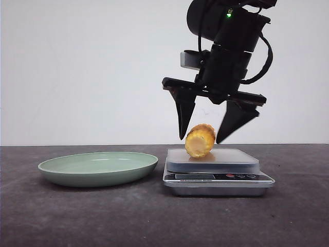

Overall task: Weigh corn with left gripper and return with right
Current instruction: 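Lower the right gripper onto the corn on the scale and close, then lift the corn with the right gripper and carry it over the plate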

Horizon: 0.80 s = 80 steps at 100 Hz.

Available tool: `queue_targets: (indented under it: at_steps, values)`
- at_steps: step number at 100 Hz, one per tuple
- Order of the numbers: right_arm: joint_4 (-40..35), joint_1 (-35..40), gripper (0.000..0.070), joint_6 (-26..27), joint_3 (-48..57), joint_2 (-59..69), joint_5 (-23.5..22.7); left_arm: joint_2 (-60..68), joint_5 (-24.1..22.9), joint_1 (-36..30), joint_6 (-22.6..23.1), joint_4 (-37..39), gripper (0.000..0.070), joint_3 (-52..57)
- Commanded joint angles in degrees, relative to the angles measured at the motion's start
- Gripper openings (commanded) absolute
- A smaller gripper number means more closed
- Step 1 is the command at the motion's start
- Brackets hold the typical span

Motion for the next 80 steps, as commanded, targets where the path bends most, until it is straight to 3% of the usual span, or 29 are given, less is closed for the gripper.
queue_targets:
  at_steps: [1, 8, 24, 51, 80]
  values:
    - [0.3, 0.7, 0.0161, 1.0, 0.9, 0.7, 0.3, 0.0, -0.3, -0.3, 1.0, 0.4, 0.0308, 0.7]
    - [0.2, 0.8, 0.0, 1.0, 0.9, 0.7, 0.5, 0.0, -0.3, -0.3, 1.1, 0.4, 0.0308, 0.7]
    - [0.7, 2.0, 0.0, 1.1, 1.0, 0.3, 3.6, 0.0, -0.3, -0.3, 1.6, 0.4, 0.0308, 0.7]
    - [-1.5, 5.0, 0.0, -2.1, 3.8, -7.9, 3.9, 0.0, -0.3, -0.3, 1.7, 0.4, 0.0308, 0.7]
    - [-1.4, 10.7, 0.0, -3.1, 18.0, -9.4, 3.9, 0.0, -0.2, -0.3, 1.0, 0.7, 0.0308, 0.7]
